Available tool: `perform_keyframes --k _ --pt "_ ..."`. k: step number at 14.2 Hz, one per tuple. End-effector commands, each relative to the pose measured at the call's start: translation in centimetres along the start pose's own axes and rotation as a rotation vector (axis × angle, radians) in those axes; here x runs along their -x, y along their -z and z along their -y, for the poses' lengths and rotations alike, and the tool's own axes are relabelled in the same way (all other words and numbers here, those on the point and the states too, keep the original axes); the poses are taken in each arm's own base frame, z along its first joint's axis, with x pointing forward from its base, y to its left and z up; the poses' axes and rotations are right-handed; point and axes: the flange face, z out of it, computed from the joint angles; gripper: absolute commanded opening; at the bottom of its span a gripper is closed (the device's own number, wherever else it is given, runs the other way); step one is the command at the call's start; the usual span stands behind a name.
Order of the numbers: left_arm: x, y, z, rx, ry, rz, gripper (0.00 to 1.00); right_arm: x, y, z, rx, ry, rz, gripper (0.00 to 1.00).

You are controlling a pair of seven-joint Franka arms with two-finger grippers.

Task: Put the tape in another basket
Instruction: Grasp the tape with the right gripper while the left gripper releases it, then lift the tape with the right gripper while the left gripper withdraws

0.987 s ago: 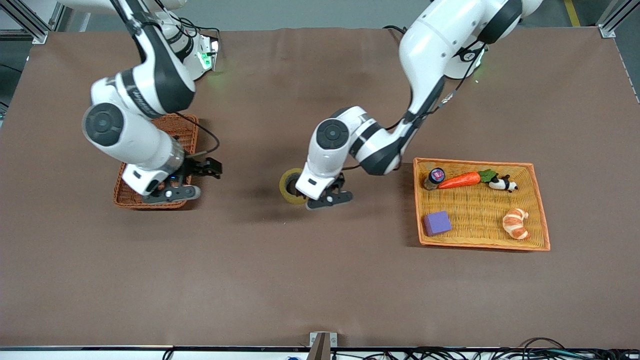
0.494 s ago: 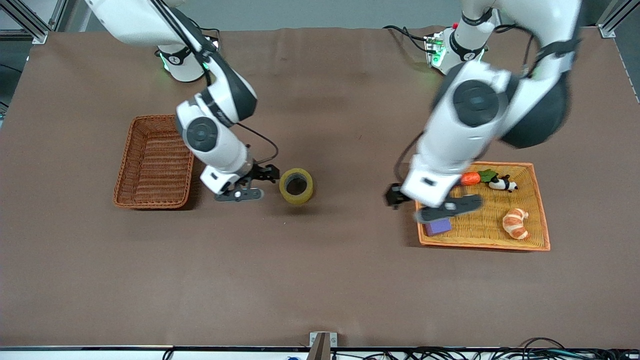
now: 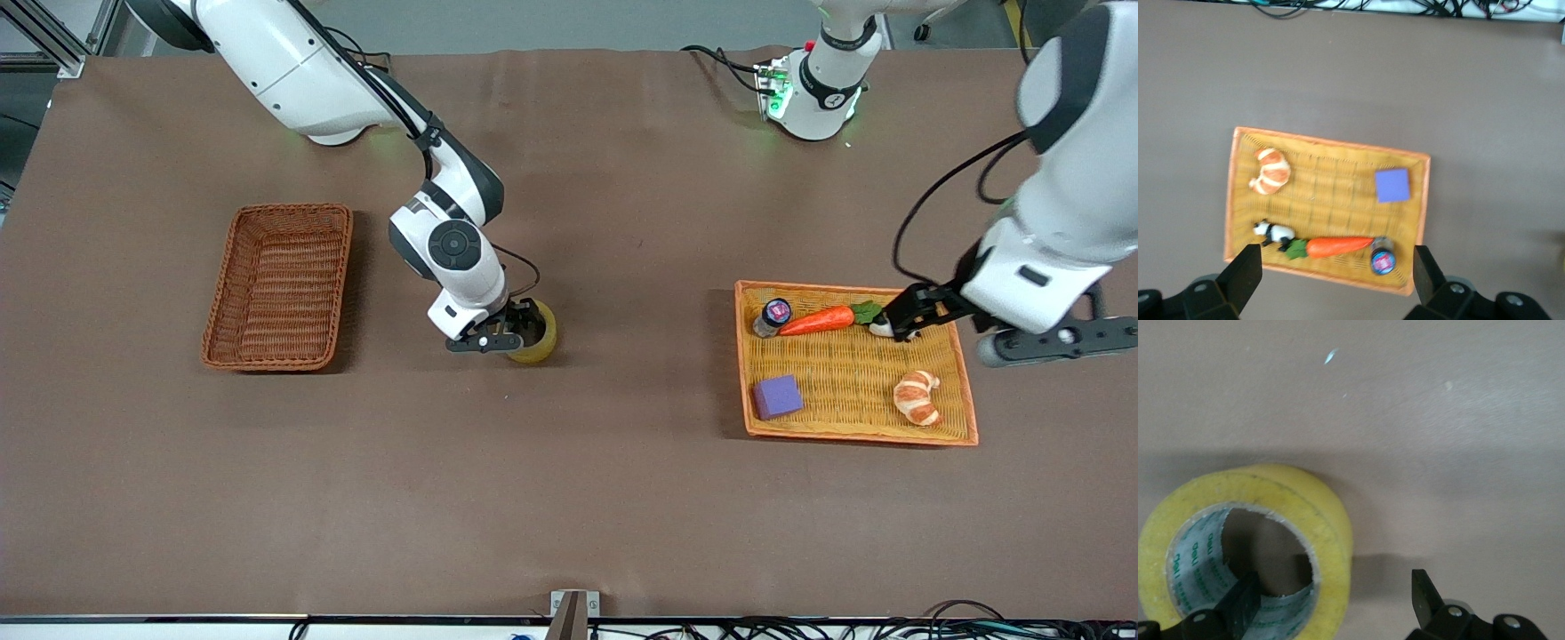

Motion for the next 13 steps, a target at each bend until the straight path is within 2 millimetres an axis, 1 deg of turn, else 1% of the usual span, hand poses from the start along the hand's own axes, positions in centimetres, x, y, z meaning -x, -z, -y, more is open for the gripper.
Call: perform_keyframes --k 1,2,4,5,6,7,8,9,10,11,12,13 --pt "3.0 1.1 1.7 0.013 -0.009 0.031 1.00 0.3 -0.2 0.9 0.015 0.023 -0.026 0.95" --pt "3.9 1.8 2.6 0.028 0.001 0.033 1.00 -0.1 -0.3 0.5 0.024 0.034 -0.039 0.87" --pt "6.1 2.5 3.0 0.020 -0.036 0.037 1.00 -0.5 0.0 0.1 0.028 0.040 -0.052 0.62" --pt "7.2 2.9 3.6 0.015 -0.035 0.036 1.00 -0.6 -0.4 0.2 0.029 0.041 -0.049 0.54" --pt "8.0 3.2 3.7 0.010 -0.035 0.034 1.00 -0.9 -0.8 0.3 0.030 0.044 -0.050 0.50" --pt "8.2 3.2 3.8 0.007 -0.034 0.035 1.00 -0.9 -1.0 0.2 0.036 0.050 -0.051 0.48" --pt "7.8 2.8 3.9 0.007 -0.032 0.040 1.00 -0.9 -1.0 0.2 0.036 0.052 -0.052 0.45" --pt "7.7 2.6 3.8 0.007 -0.034 0.040 1.00 -0.8 -1.1 0.2 0.038 0.054 -0.051 0.38" --pt "7.6 2.4 3.7 0.008 -0.034 0.041 1.00 -0.7 -1.3 0.3 0.038 0.055 -0.050 0.27" --pt "7.7 2.5 3.7 0.008 -0.036 0.041 1.00 -1.0 -1.2 0.1 0.039 0.045 -0.048 0.08" --pt "7.7 2.7 3.7 0.008 -0.036 0.038 1.00 -1.3 -0.7 0.1 0.044 0.026 -0.050 0.00" --pt "7.8 2.8 3.6 0.005 -0.039 0.036 1.00 -1.6 -0.3 -0.2 0.046 0.012 -0.050 0.00"
